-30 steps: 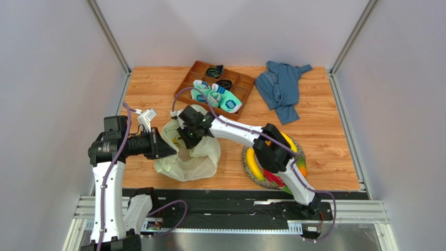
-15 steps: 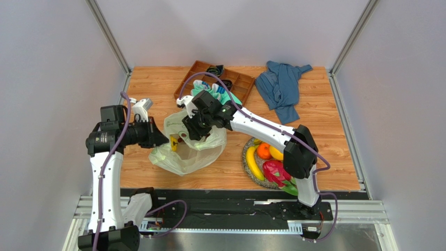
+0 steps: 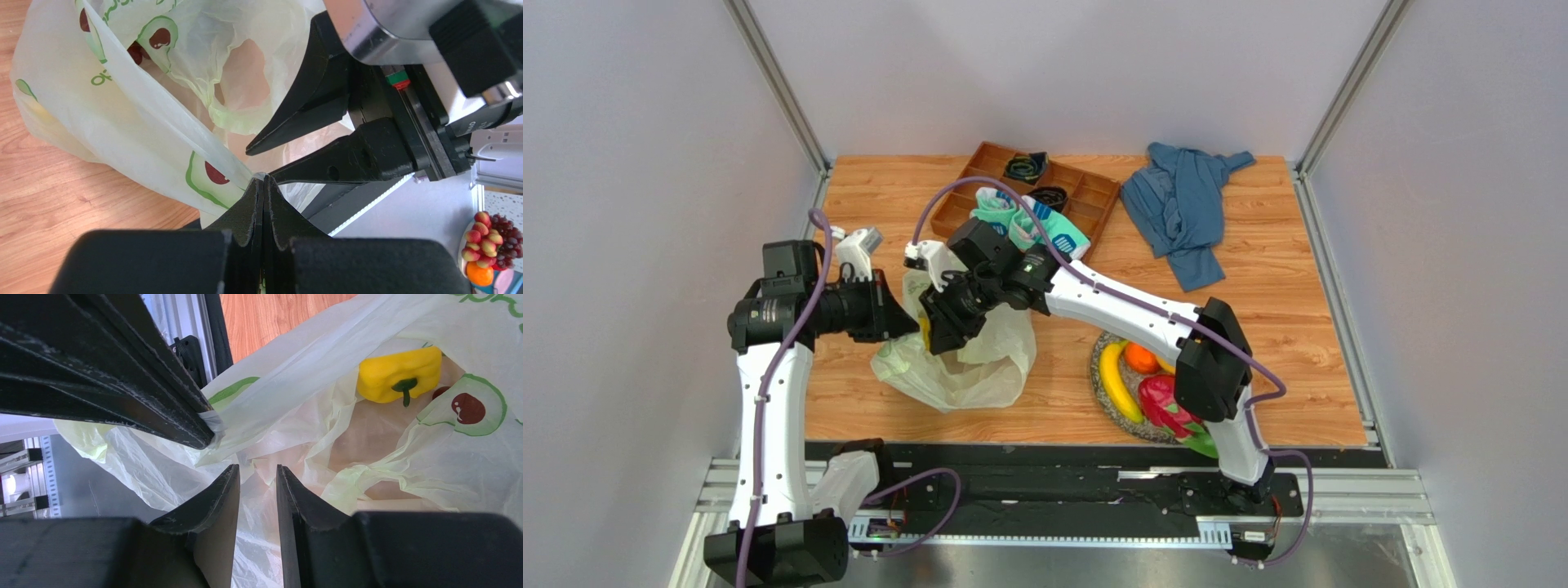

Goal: Take the fake fruits out of the plastic bag

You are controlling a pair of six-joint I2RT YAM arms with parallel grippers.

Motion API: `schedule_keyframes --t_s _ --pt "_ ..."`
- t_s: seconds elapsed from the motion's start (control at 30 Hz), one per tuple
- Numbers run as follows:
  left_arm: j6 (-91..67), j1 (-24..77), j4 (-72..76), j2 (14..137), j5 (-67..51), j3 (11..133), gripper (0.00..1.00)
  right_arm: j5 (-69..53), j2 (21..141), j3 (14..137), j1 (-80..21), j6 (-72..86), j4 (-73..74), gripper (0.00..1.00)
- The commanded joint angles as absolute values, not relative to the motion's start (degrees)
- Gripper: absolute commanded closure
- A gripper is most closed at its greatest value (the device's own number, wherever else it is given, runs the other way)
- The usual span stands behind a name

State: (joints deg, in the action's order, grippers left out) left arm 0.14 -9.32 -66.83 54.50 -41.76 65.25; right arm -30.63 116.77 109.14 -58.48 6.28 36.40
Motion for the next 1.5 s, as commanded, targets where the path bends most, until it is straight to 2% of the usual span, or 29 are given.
schedule_keyframes --t_s 0.0,0.13,0.23,0.43,0.47,0.53,0.67,0.93,1.17,1.2,1.3,1.33,1.4,1.43,1.47 --pt "0.1 -9.8 -65.7 54.3 -42.2 67.4 1.0 -32.4 116.4 110.7 -58.8 7.6 35.2 0.68" --pt "-0.7 -9.8 -67.3 54.2 -44.4 69.9 1.0 -28.3 120.8 111.4 -58.7 11.6 34.3 0.71" --pt "-0.1 -9.8 -70.0 54.6 -46.0 71.1 1.0 -25.4 125.3 114.5 -58.6 15.5 33.7 0.66" --pt "1.8 -9.8 -72.3 55.6 -49.4 70.1 1.0 -22.9 130.2 118.6 -58.8 19.7 31.9 0.44" --pt "1.9 -9.8 -72.2 55.9 -49.5 70.0 1.0 -22.2 130.6 119.1 -58.7 20.0 31.9 0.38" --pt "2.1 -9.8 -71.9 56.2 -49.7 69.4 1.0 -19.3 131.7 120.1 -58.8 20.3 32.0 0.33" --pt "2.8 -9.8 -72.2 56.7 -51.6 68.8 1.0 -15.9 133.3 122.0 -58.8 20.3 32.0 0.0" --pt "5.2 -9.8 -75.6 56.0 -59.1 65.7 1.0 -17.0 140.7 126.7 -59.1 25.0 30.0 0.0" --pt "6.2 -9.8 -77.0 55.8 -59.6 65.1 1.0 -12.4 147.8 134.5 -60.4 23.5 28.6 0.0" --pt "6.4 -9.8 -77.1 55.8 -59.2 65.1 1.0 -12.0 148.9 134.9 -60.5 22.4 28.3 0.01" --pt "5.6 -9.8 -76.5 55.4 -57.4 64.9 1.0 -12.2 149.2 134.9 -60.6 20.7 27.6 0.23" --pt "5.4 -9.8 -76.1 55.0 -56.9 64.7 1.0 -12.4 148.5 134.3 -60.5 19.3 27.6 0.36" --pt "4.5 -9.8 -74.8 54.8 -55.7 64.5 1.0 -15.0 145.9 131.6 -60.2 18.1 27.5 0.51" --pt "4.1 -9.8 -74.3 54.7 -55.6 64.3 1.0 -16.6 145.0 130.5 -59.9 17.0 27.5 0.66" --pt "3.7 -9.7 -72.9 54.5 -55.4 64.2 1.0 -19.0 142.8 129.4 -59.6 16.5 27.4 0.71"
